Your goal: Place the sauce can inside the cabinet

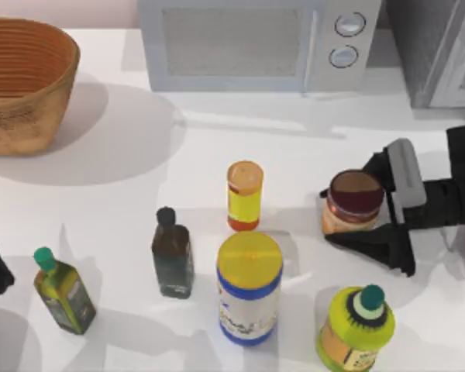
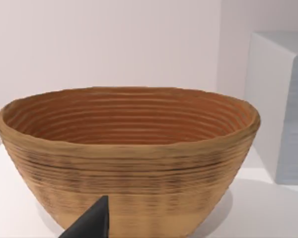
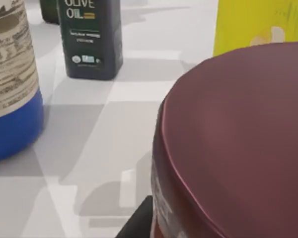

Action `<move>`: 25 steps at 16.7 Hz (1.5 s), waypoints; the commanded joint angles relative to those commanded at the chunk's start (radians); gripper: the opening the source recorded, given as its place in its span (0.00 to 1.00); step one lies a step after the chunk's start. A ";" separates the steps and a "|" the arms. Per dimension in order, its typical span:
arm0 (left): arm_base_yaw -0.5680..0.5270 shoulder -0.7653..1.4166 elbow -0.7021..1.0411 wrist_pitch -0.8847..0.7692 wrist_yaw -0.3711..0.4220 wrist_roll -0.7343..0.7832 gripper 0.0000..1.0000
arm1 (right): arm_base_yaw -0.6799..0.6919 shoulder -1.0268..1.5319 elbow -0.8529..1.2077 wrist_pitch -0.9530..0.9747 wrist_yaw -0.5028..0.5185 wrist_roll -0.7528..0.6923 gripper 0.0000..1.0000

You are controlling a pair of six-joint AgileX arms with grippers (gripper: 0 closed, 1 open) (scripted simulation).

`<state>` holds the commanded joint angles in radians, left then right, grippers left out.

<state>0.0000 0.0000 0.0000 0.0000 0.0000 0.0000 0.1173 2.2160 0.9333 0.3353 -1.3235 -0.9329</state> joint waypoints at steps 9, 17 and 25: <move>0.000 0.000 0.000 0.000 0.000 0.000 1.00 | -0.003 -0.003 0.002 -0.001 0.000 0.001 0.00; 0.000 0.000 0.000 0.000 0.000 0.000 1.00 | -0.003 -0.204 0.083 -0.289 -0.003 -0.007 0.00; 0.000 0.000 0.000 0.000 0.000 0.000 1.00 | -0.004 -0.409 0.166 -0.587 -0.006 -0.015 0.00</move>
<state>0.0000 0.0000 0.0000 0.0000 0.0000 0.0000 0.1133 1.8067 1.0992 -0.2517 -1.3295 -0.9481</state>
